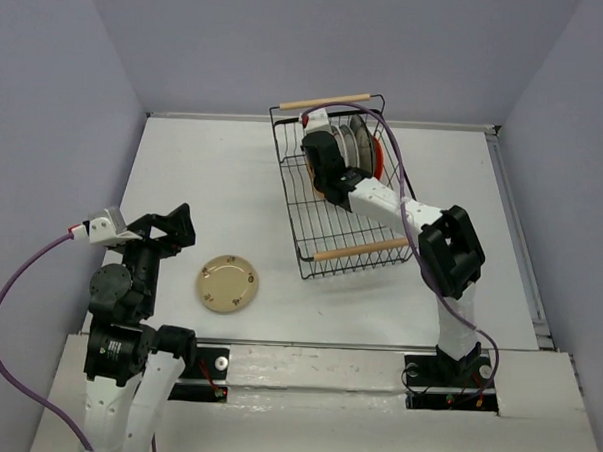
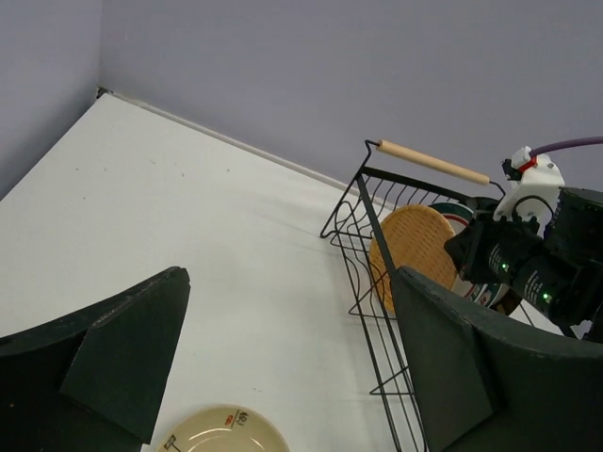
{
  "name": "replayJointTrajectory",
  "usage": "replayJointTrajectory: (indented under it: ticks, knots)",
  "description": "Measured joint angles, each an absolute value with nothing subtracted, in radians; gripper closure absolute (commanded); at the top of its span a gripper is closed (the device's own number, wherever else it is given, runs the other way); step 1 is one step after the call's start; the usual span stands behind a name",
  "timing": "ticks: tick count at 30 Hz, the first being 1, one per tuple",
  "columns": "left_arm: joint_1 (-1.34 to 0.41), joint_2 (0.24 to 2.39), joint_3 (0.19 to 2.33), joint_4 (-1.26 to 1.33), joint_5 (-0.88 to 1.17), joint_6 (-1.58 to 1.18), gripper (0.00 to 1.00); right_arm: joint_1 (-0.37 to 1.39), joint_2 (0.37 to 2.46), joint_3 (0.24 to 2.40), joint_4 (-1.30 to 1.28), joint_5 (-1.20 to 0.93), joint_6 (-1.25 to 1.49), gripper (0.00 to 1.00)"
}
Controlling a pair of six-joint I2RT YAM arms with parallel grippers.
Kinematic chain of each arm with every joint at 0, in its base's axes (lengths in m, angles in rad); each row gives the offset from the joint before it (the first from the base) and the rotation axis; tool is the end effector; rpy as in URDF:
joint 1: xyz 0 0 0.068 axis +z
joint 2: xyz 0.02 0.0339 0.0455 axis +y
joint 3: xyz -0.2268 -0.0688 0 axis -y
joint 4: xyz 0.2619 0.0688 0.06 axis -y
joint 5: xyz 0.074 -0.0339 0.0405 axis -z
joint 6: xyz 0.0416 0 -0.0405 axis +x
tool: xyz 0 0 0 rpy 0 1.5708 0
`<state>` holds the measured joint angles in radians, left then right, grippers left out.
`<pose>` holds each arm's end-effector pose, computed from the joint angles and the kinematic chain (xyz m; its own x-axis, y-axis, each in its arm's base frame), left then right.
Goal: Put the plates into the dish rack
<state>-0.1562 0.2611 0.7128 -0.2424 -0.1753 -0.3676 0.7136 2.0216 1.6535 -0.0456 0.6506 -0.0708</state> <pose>0.1224 -0.0119 0.3642 0.1970 -0.3893 -0.8998 0.0594 0.9209 -0.3853 0.3815 0.2970 0.2363 -0.2960 -0.3307 -0.8961 -0.1228 0.9435 -0.3076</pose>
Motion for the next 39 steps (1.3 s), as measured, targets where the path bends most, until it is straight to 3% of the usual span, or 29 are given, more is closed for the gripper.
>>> replayJointTrajectory:
  ticks: [7, 11, 14, 23, 29, 39]
  knots:
    - [-0.156, 0.261, 0.713, -0.234, -0.171, -0.367, 0.01, 0.713, 2.085, 1.729, -0.047, 0.677, -0.068, 0.92]
    - [-0.156, 0.262, 0.713, -0.232, -0.167, -0.367, 0.01, 0.712, 2.119, 1.777, -0.056, 0.701, -0.069, 0.60]
    - [-0.156, 0.266, 0.713, -0.228, -0.164, -0.368, 0.01, 0.708, 2.152, 1.814, -0.062, 0.702, -0.068, 0.46]
    - [-0.156, 0.411, 0.710, -0.230, -0.118, -0.379, 0.01, 0.694, 2.133, 1.814, -0.105, 0.646, -0.039, 0.24]
    - [-0.156, 0.497, 0.700, -0.240, -0.093, -0.382, 0.01, 0.696, 1.946, 1.715, -0.128, 0.525, 0.020, 0.18]
    - [-0.156, 0.667, 0.705, -0.365, -0.043, -0.530, 0.01, 0.735, 1.638, 1.527, -0.112, 0.327, 0.108, 0.18]
